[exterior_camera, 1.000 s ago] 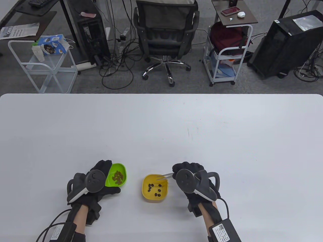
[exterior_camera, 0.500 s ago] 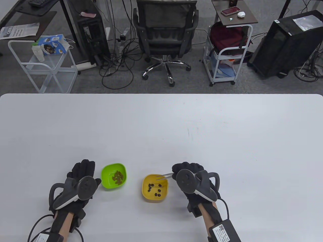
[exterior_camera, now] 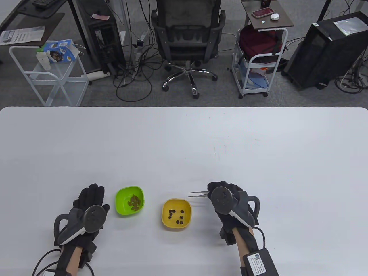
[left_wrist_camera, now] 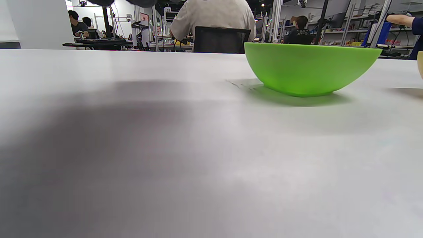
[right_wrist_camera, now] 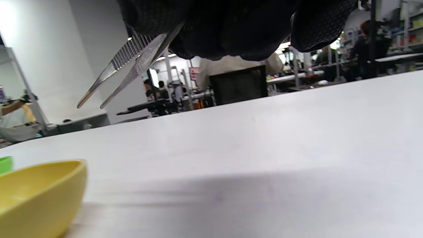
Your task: Pick coffee beans with tweezers into small dish
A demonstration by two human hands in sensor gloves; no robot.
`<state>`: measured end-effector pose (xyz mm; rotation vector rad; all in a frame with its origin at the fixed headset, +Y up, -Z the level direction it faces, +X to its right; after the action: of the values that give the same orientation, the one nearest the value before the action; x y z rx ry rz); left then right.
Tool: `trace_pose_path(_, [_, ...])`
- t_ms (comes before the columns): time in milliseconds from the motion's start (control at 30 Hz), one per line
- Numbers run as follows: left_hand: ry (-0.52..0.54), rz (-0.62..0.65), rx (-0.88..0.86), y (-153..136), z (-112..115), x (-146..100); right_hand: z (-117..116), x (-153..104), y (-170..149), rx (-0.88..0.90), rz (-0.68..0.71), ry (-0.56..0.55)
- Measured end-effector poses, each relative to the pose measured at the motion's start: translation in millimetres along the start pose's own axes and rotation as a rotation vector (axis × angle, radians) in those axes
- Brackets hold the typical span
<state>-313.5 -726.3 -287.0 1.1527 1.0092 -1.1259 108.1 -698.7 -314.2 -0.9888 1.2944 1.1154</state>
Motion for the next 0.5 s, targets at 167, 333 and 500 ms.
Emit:
trace_pose_path(167, [-0.007, -0.003, -0.011, -0.8, 0.5, 0.4, -22.9, 6.1, -23.4, 0.03, -0.09, 0.034])
trace_pose_path(333, [-0.01, -0.015, -0.022, -2.8, -0.2, -0.1, -42.8, 12.5, -33.7, -0.088, -0.139, 0.1])
trace_pose_path(500, [0.0, -0.024, -0.031, -5.6, -2.1, -0.6, -48.2, 14.3, -37.6, -0.072, -0.16, 0.117])
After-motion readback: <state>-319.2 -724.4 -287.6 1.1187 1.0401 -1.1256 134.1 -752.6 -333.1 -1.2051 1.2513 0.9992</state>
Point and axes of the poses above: the tracker on the back of each hand, its own y axis roughly to the thumb side, its own x axis roughly from the wrist to the fingertips, z = x × y, the point moved 2 cm from there along x, roughly from the wrist to the fingertips, and after that the axes turned 3 degrees about -x, right-handed, at the moved point
